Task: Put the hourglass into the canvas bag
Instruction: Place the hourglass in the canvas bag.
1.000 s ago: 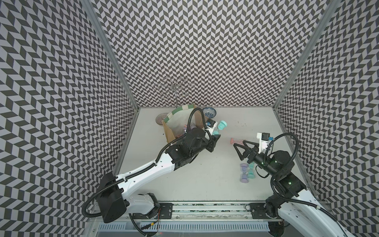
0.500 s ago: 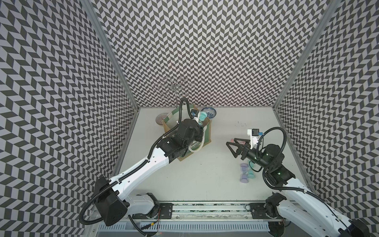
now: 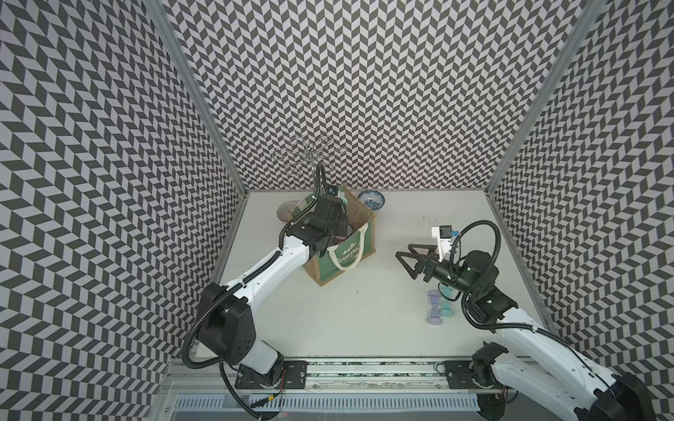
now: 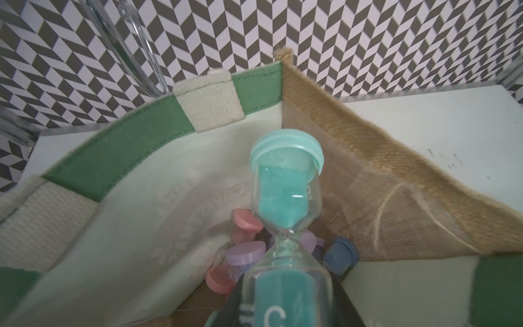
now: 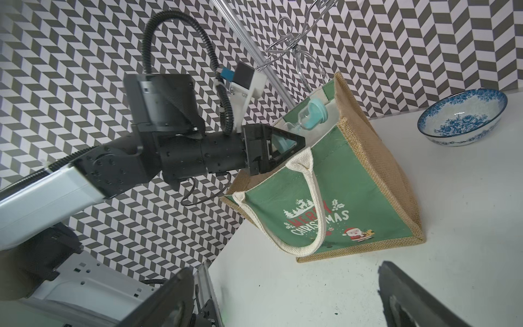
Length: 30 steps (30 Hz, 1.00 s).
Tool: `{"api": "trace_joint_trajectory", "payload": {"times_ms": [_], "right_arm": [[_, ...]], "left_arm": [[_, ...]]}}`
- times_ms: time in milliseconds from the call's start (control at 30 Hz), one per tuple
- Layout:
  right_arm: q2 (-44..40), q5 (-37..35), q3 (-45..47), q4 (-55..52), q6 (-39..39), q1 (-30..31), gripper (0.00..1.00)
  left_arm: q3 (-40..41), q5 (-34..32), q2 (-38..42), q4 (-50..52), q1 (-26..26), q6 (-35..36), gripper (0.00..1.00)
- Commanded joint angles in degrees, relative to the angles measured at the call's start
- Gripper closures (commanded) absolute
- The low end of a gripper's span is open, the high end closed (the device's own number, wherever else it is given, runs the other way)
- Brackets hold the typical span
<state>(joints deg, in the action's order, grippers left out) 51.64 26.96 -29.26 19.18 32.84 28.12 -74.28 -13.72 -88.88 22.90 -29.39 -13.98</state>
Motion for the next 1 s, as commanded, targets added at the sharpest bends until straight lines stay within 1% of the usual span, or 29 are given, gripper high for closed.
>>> {"api": "trace_joint_trajectory", "payload": {"times_ms": [0,200,267,400,533,667,733,867,933,967], "right_arm": [[0.9,1.2,-2.0,4.0,0.6,0.5,0.01],[2.2,0.6,-1.9,3.7,0.7,1.0,0.01],[2.4,0.5,-2.0,3.5,0.6,1.0,0.01],[2.4,-0.4,-2.3,2.7,0.6,1.1,0.01],[1.8,-1.3,-2.0,1.9,0.2,1.1,0.01],[0.9,-2.3,-1.5,1.3,0.3,1.1,0.01],[0.7,-2.4,-1.5,0.6,0.0,1.1,0.01],[0.2,-2.9,-1.3,0.6,0.3,1.1,0.01],[0.2,-3.0,-1.7,-0.1,-0.2,1.1,0.01],[0.1,-3.3,-1.9,-0.8,-0.6,1.1,0.01]], "left_arm": [[-3.0,2.5,-1.9,1.3,2.0,-0.2,0.75],[-1.8,5.2,-5.7,1.1,3.5,-0.3,0.71],[-1.5,4.8,-6.4,1.3,3.5,-0.6,0.69],[0.8,5.7,-6.6,0.0,4.0,-1.2,0.67],[2.0,5.9,-6.6,-0.7,4.0,-1.5,0.61],[2.4,5.8,-7.0,-0.1,4.0,-1.7,0.59],[2.9,5.8,-7.0,-0.4,4.0,-1.9,0.55],[2.8,6.1,-6.8,0.1,4.0,-1.8,0.52],[2.6,5.9,-6.3,0.2,4.0,-1.8,0.48],[2.7,5.9,-6.1,0.1,3.9,-1.9,0.48]]}}
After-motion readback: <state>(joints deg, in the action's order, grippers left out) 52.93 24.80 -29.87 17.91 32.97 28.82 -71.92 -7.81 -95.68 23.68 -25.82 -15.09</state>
